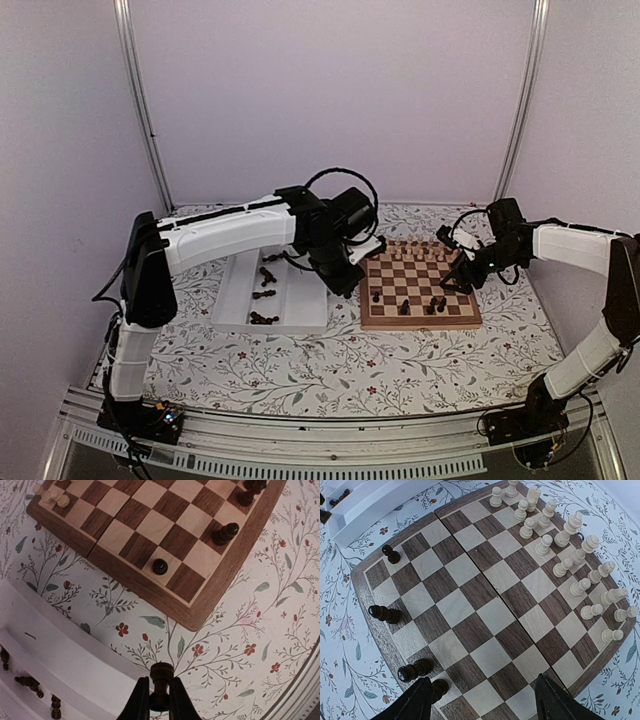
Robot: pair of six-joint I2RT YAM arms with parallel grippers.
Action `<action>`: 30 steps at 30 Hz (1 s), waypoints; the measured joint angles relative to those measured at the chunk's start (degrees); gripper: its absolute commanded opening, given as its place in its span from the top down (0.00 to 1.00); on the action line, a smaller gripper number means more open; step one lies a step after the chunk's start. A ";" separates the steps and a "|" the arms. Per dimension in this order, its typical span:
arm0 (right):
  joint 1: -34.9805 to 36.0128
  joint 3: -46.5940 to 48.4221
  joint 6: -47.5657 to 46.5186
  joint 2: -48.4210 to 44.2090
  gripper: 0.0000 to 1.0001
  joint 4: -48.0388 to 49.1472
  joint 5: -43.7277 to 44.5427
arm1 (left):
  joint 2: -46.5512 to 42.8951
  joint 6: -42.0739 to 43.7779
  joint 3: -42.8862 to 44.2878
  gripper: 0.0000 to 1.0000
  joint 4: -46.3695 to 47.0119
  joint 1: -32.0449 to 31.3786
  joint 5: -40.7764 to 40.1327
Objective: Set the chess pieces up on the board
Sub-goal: Place the chess piece on the chessboard.
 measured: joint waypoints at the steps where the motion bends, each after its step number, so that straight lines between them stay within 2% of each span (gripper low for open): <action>1: 0.00 0.00 0.00 0.00 0.27 0.00 0.04 | 1.66 0.24 1.60 0.88 0.07 -0.57 0.76; 10: 0.00 0.00 -0.04 0.00 0.27 0.00 0.22 | 10.51 0.70 10.73 0.88 0.33 -2.58 4.94; 30: 0.00 0.00 -0.24 0.48 0.27 -0.02 0.68 | 16.52 0.68 15.06 0.87 3.04 -2.54 6.21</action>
